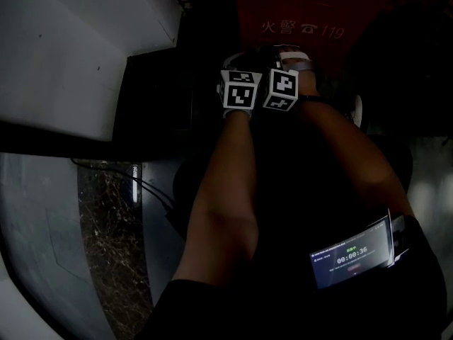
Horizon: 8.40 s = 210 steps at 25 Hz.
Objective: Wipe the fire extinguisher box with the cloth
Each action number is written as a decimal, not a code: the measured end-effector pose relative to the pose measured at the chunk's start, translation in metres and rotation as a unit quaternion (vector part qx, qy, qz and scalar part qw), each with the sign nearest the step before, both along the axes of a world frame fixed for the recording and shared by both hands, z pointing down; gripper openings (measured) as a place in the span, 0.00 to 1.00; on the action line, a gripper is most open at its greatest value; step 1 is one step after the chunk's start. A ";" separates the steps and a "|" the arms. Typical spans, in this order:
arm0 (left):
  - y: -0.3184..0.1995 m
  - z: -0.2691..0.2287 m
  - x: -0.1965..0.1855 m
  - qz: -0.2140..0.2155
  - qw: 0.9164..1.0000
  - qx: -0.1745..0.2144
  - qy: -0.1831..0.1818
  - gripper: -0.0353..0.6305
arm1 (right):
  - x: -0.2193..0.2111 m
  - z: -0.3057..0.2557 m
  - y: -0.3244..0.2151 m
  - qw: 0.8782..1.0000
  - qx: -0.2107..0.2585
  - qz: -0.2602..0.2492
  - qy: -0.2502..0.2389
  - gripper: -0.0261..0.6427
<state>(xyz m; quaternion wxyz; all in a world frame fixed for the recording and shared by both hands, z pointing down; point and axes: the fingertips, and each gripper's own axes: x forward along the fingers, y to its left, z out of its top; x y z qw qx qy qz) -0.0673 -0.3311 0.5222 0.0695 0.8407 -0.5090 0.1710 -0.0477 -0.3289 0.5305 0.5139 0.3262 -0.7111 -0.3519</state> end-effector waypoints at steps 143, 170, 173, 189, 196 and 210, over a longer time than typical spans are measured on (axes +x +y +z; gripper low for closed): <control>0.021 0.048 0.143 0.179 0.981 -0.069 0.040 0.06 | 0.277 0.051 0.018 0.968 -0.082 0.206 0.115 0.09; 0.026 -0.484 0.038 0.078 0.974 0.206 0.051 0.06 | 0.068 -0.484 0.023 0.983 0.153 -0.087 -0.056 0.09; 0.000 -0.492 0.029 0.059 0.978 0.191 0.054 0.06 | 0.056 -0.511 -0.026 0.986 0.134 -0.075 -0.056 0.09; -0.039 -0.459 0.032 0.080 0.987 0.131 0.050 0.06 | -0.005 -0.457 -0.175 0.988 0.080 -0.094 0.092 0.09; -0.042 -0.455 0.030 0.073 0.989 0.128 0.029 0.06 | 0.010 -0.447 -0.177 0.988 0.046 -0.088 0.122 0.08; -0.048 -0.449 0.028 0.034 0.991 0.129 0.015 0.06 | 0.100 -0.445 -0.167 0.990 0.053 -0.038 0.122 0.08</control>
